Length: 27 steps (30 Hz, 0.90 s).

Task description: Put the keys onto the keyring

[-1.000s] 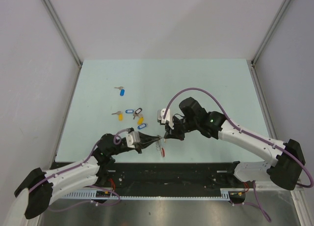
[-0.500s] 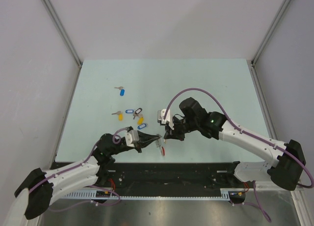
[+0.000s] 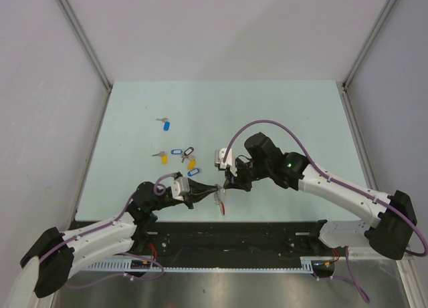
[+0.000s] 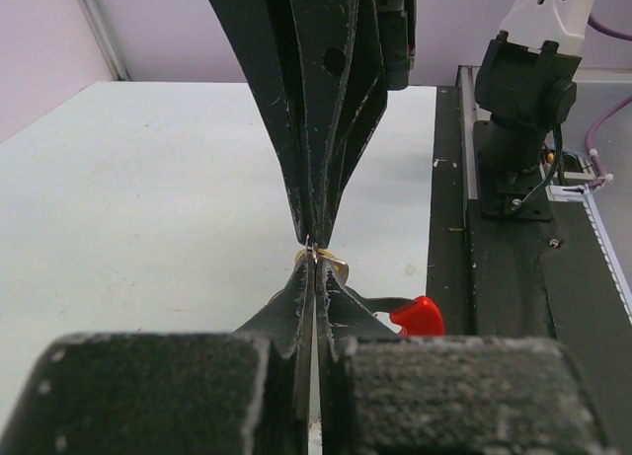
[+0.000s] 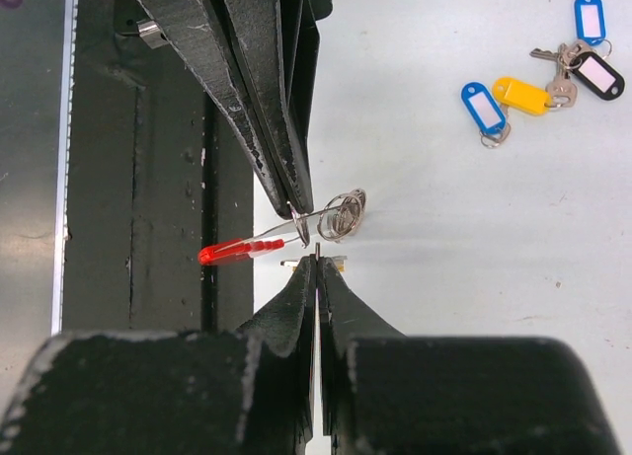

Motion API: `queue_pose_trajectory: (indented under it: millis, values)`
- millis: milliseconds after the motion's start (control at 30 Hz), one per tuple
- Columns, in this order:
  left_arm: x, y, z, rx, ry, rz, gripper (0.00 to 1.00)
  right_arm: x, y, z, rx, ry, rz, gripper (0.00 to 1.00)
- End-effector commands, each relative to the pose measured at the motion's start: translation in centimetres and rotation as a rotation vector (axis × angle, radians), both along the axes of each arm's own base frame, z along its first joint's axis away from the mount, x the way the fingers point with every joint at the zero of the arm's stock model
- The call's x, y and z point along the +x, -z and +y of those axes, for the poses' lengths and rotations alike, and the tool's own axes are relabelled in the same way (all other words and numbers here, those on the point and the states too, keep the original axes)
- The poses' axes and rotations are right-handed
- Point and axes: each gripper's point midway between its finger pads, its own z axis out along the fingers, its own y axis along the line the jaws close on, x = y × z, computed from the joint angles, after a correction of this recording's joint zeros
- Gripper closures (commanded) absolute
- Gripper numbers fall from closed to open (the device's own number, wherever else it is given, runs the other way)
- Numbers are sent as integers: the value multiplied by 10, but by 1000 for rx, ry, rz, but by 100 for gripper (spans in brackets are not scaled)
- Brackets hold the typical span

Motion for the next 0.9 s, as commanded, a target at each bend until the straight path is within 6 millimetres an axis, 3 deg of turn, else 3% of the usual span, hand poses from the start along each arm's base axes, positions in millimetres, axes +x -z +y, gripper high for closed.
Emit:
queue_pose_trajectory:
  millis: [0,867]
  values:
    - [1,-35,-2,-82,13,-61,100,-2,-17,4,59,-15,-30,100]
    - [6,-38,0,-109,-8,-42,99,-15,-22,4,88,-74,-12,100]
